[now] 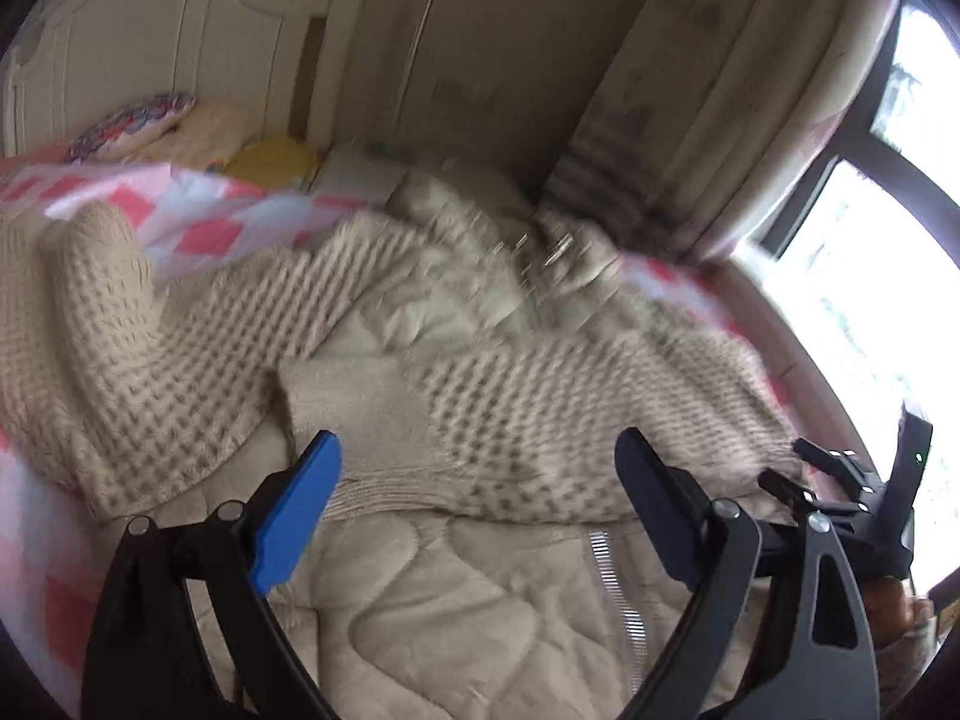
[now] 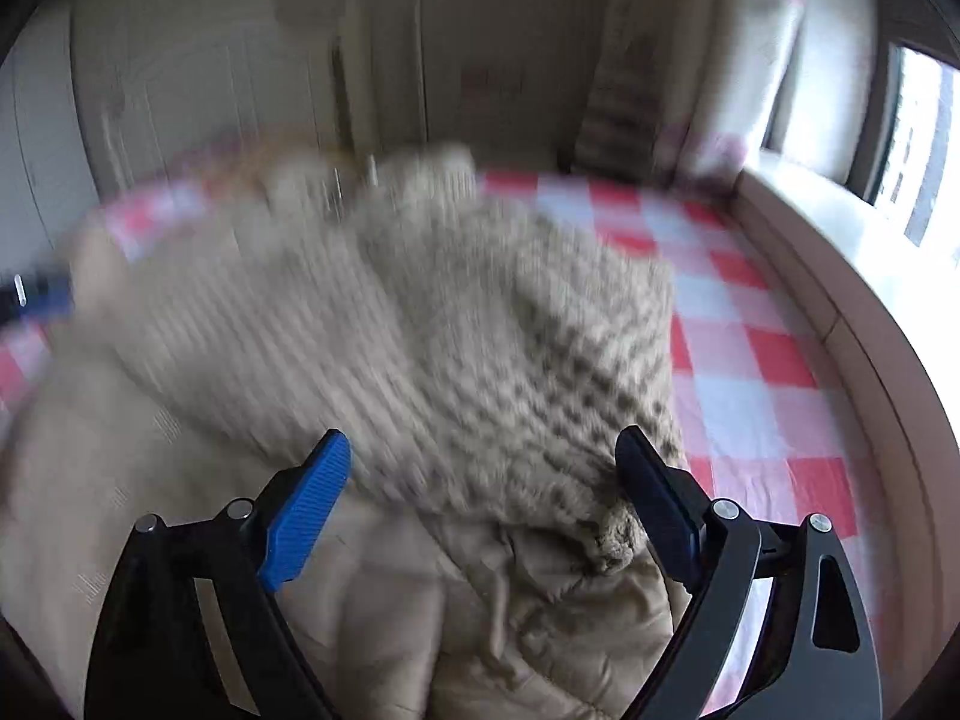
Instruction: Fold large clothes
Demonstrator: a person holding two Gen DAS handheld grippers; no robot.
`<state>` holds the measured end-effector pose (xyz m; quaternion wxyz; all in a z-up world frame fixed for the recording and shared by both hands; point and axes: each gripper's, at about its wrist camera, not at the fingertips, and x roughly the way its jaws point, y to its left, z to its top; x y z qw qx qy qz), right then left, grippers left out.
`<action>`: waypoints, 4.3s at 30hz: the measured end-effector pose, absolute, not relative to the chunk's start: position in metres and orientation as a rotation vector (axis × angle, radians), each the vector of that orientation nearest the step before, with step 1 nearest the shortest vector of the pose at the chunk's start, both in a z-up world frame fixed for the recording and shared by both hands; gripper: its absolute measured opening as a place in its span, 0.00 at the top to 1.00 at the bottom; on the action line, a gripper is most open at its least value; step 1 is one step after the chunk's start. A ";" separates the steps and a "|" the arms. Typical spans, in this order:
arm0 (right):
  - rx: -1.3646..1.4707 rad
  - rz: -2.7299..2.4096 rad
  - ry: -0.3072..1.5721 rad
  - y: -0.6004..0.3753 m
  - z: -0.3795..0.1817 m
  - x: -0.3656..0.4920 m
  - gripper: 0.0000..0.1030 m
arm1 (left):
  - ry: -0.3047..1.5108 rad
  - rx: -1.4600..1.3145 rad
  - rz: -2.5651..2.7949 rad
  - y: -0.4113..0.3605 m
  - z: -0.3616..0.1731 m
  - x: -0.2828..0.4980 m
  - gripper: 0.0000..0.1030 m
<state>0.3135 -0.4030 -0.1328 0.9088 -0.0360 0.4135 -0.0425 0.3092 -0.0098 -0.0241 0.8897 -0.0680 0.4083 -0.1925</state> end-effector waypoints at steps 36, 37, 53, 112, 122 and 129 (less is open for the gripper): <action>0.008 -0.129 0.839 -0.420 -0.134 0.392 0.04 | 0.682 -0.989 0.237 0.391 -0.054 0.374 0.15; 0.009 -0.129 0.838 -0.421 -0.133 0.391 0.04 | 0.665 -0.987 0.244 0.388 -0.054 0.375 0.15; 0.376 -0.187 0.514 -0.475 -0.114 0.339 0.05 | 0.365 -0.260 -0.289 0.047 0.084 0.294 0.86; 0.063 0.223 0.497 -0.239 -0.051 0.388 0.82 | 0.916 -0.026 -0.003 0.087 -0.083 0.276 0.09; 0.868 0.089 0.630 -0.425 -0.147 0.323 0.79 | 0.919 -0.027 0.001 0.087 -0.084 0.280 0.06; 0.874 0.104 0.615 -0.420 -0.146 0.324 0.70 | 0.920 -0.031 0.006 0.086 -0.085 0.279 0.05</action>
